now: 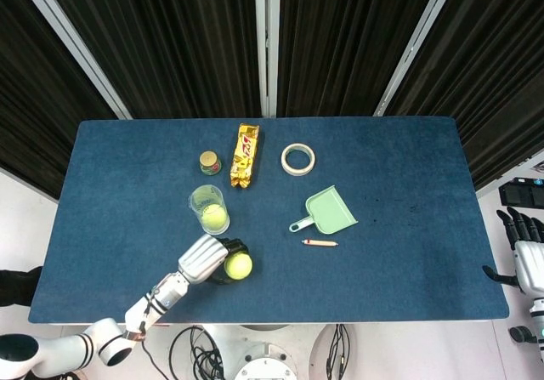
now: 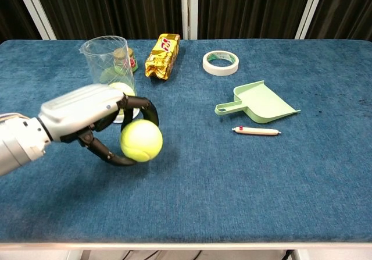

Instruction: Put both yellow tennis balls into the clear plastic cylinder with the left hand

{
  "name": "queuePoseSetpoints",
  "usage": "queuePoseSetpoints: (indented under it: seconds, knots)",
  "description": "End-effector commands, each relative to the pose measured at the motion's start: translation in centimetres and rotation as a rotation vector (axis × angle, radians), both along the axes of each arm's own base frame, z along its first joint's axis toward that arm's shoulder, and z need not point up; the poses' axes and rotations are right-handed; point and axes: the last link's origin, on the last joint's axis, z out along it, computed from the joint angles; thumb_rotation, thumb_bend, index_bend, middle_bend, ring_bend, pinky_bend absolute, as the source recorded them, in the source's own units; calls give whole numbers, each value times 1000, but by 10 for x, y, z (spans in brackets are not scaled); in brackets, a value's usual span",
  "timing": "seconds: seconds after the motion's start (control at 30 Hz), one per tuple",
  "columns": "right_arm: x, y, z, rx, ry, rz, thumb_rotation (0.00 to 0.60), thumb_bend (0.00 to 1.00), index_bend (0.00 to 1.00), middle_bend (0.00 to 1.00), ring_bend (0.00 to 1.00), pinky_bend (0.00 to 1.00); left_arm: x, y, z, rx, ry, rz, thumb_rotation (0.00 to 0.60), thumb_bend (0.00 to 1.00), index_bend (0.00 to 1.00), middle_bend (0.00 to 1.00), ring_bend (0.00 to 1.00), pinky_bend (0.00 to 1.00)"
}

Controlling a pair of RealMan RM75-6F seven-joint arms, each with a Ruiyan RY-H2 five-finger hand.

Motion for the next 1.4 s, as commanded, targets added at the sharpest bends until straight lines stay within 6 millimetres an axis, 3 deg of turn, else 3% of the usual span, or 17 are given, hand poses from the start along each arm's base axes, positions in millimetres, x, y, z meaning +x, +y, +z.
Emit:
queuePoseSetpoints:
  seconds: [0.03,0.23,0.47,0.6,0.77,1.07,1.23,1.4]
  knots:
    - [3,-1,0,-10,-4,15,600,88,0,0,0,0,-6,3,29,50,-19,-7,600,214,612,582,557,780]
    - [15,-4,-1,-26,-6,79,600,92,0,0,0,0,-25,1,94,137,31,74,600,227,601,588,565,790]
    - [29,-6,0,-56,-19,149,600,94,0,0,0,0,-22,11,164,270,60,187,600,227,661,644,617,830]
    - [41,-7,0,-67,-13,203,600,93,0,0,0,0,-16,22,183,308,23,228,600,227,662,646,618,833]
    - [51,-8,-3,-63,-9,236,600,93,0,0,0,0,-5,36,180,291,-22,240,600,226,659,643,617,834]
    - [54,-7,-11,-32,-1,223,600,94,0,0,0,0,29,54,137,191,-27,187,600,224,647,633,610,831]
    - [55,-6,-11,-25,1,228,600,93,0,0,0,0,38,64,115,162,-32,190,600,223,632,624,602,826]
    - [54,-3,-10,-29,3,226,600,93,0,0,0,0,41,71,106,168,-42,186,600,221,626,617,596,824]
